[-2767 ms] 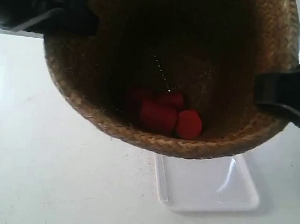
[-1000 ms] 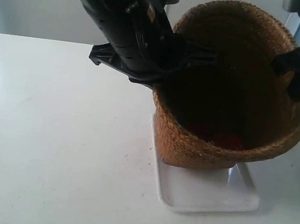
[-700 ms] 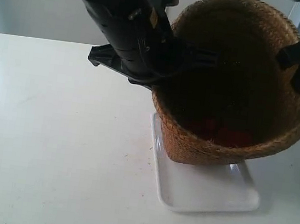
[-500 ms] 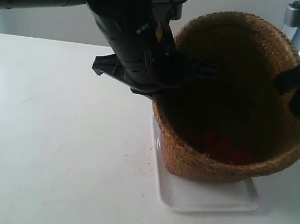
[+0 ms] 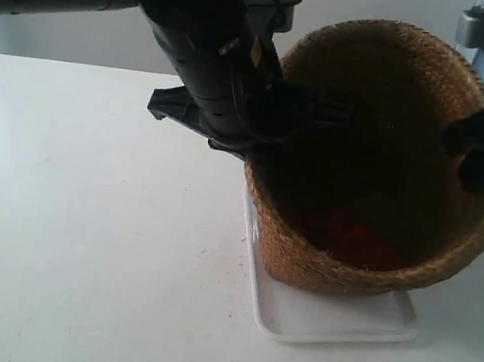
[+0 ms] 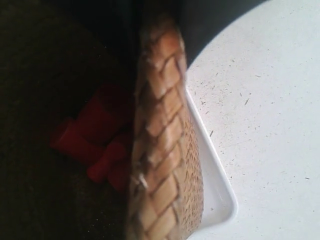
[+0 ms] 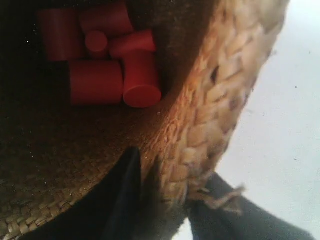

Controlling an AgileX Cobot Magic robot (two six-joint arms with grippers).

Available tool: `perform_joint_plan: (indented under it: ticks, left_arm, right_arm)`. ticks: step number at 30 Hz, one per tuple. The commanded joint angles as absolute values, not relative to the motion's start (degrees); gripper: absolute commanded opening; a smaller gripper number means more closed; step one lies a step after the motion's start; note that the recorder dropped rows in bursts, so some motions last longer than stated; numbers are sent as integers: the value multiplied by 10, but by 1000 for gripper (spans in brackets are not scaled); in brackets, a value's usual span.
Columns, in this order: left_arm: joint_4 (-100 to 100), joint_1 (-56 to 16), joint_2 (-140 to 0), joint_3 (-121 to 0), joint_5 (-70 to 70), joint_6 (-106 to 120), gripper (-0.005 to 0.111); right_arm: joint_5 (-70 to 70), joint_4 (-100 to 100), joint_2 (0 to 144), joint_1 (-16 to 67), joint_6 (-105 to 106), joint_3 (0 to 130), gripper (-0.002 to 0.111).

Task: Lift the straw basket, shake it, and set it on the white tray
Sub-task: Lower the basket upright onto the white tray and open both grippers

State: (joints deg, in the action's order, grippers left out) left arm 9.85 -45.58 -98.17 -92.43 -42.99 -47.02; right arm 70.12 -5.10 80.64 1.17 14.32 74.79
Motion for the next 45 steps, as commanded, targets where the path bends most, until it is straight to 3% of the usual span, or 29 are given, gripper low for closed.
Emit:
perform_joint_plan:
  ticks: [1, 5, 12, 18, 21, 45]
  left_arm:
    - [91, -464, -976, -928, -428, -467, 41]
    - [76, -464, -976, -928, -406, -487, 54]
    - [86, -464, -973, -928, -389, -487, 69]
    - [145, -464, -960, -928, -386, -487, 83]
    - [156, -463, -956, -928, -386, -487, 84]
    - [319, -459, -896, -928, -420, -502, 83]
  right_arm:
    - [688, -59, 807, 11, 156, 745, 41]
    - [660, -60, 807, 11, 164, 745, 43]
    - [657, -60, 807, 11, 162, 746, 46]
    - [640, -60, 807, 11, 146, 747, 69]
    - [632, -60, 807, 11, 145, 747, 73]
    - [553, -49, 688, 11, 144, 747, 73]
